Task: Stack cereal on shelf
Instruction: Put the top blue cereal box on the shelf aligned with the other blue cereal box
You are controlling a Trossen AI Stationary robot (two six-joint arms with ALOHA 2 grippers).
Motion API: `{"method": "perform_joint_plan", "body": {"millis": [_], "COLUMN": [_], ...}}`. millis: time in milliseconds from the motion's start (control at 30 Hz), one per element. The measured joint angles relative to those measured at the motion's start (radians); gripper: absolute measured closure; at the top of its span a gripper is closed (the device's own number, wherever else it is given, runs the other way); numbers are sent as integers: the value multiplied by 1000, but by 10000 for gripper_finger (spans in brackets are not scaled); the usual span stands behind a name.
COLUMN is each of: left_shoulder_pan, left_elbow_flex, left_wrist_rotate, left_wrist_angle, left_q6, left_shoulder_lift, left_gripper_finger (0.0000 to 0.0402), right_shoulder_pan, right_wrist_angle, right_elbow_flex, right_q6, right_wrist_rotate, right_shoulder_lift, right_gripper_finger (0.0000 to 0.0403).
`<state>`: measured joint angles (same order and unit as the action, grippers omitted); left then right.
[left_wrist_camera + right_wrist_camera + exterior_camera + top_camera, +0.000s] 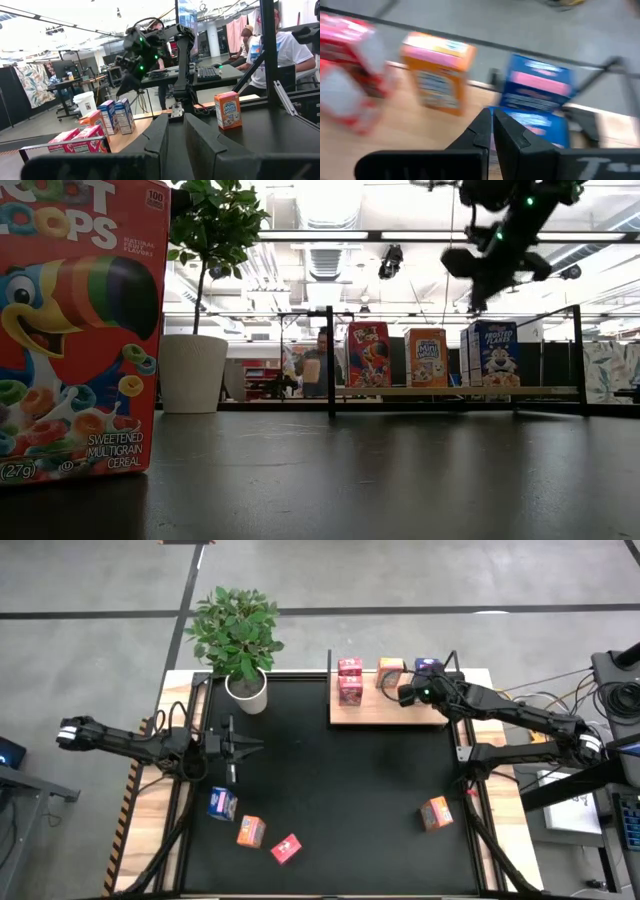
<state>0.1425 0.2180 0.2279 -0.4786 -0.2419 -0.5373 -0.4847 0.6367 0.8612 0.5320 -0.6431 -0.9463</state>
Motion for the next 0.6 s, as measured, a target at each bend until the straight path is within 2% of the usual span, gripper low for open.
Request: {"method": "perform_joint_plan", "body": {"millis": [133, 233, 333, 600], "left_shoulder_pan": [0, 0, 0, 0], "left_elbow_flex": [0, 0, 0, 0], "left_wrist_rotate": [0, 0, 0, 0], "left_wrist_angle": [0, 0, 0, 1], "left_q6": [0, -2, -5, -8], "left_shoulder_lift": [0, 0, 0, 0], "left_gripper_finger": [357, 357, 357, 357], "right_shoulder_pan": [0, 2, 0, 0], "right_wrist_angle": [-44, -39, -21, 68], "right_elbow_flex": [44, 56, 56, 88], "right_q6": [11, 21, 21, 52], "right_wrist_rotate": [167, 202, 200, 73], "right_shoulder_lift": [-23, -64, -119, -223], "right_gripper_finger": [394, 394, 394, 394]}}
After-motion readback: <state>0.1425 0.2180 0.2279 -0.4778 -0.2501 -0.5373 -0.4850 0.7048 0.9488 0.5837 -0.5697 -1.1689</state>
